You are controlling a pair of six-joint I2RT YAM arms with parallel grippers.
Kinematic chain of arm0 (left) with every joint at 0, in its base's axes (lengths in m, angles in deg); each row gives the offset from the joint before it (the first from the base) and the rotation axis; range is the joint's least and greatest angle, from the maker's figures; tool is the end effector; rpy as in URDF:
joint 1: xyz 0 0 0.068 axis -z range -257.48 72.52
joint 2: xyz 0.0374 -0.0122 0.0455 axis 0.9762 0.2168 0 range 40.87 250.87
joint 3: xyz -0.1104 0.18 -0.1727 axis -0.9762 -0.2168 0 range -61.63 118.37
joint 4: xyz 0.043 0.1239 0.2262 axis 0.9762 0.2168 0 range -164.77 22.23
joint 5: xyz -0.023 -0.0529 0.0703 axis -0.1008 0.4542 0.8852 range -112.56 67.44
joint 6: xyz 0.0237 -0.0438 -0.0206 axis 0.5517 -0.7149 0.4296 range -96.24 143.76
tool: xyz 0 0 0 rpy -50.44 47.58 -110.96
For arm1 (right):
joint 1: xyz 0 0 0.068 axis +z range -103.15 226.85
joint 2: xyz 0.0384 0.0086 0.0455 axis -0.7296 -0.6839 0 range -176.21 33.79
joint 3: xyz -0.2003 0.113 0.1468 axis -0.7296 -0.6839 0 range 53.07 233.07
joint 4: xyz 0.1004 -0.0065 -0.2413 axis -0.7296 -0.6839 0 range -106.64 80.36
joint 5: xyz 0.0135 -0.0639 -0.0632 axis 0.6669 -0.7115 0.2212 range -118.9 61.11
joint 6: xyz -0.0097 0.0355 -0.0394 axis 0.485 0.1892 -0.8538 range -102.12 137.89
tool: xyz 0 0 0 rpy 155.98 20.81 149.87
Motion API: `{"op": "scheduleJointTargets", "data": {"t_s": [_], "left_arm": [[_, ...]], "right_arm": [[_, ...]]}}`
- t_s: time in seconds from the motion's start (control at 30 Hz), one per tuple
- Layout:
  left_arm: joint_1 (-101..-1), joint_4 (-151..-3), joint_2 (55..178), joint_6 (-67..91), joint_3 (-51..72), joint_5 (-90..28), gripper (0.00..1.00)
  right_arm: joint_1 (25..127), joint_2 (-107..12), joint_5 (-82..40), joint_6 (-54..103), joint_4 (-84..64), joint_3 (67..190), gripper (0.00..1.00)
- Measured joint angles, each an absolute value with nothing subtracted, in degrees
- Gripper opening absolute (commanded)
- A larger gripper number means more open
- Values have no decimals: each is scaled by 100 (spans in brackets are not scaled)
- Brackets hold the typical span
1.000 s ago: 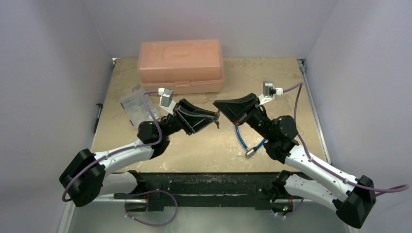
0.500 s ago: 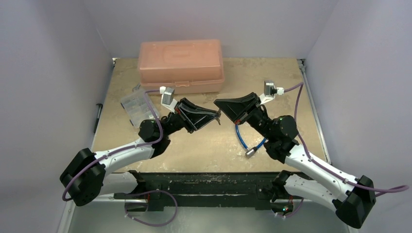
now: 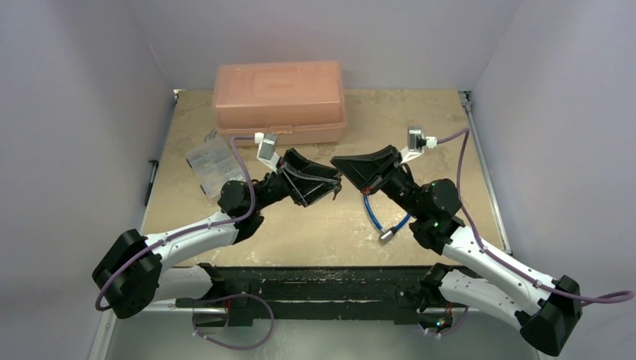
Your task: Unlock with the key
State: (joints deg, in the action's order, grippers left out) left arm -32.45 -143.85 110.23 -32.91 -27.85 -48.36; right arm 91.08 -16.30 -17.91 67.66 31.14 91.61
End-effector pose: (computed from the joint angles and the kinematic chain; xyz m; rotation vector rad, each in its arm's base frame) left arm 0.1655 -0.1875 0.3253 0.3663 1.1789 -1.8032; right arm 0.1370 0.1427 0.3791 -0.1376 1.1998 1.5645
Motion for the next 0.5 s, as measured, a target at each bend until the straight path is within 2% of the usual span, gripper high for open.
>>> {"op": "scheduleJointTargets", "data": {"t_s": [0.1, 0.23, 0.5], "left_arm": [[-3245, -14247, 11004, -3262, -2732, -4836, 54], [-3245, -14108, 10907, -3214, -2702, -4832, 40], [-3245, -14014, 10879, -3166, -2669, -4889, 23]], "right_arm": [[9108, -1630, -1793, 6727, 3018, 9161, 0], [9108, -1628, -1811, 6688, 2961, 9161, 0], [9108, -1628, -1857, 6683, 2930, 9161, 0]]}}
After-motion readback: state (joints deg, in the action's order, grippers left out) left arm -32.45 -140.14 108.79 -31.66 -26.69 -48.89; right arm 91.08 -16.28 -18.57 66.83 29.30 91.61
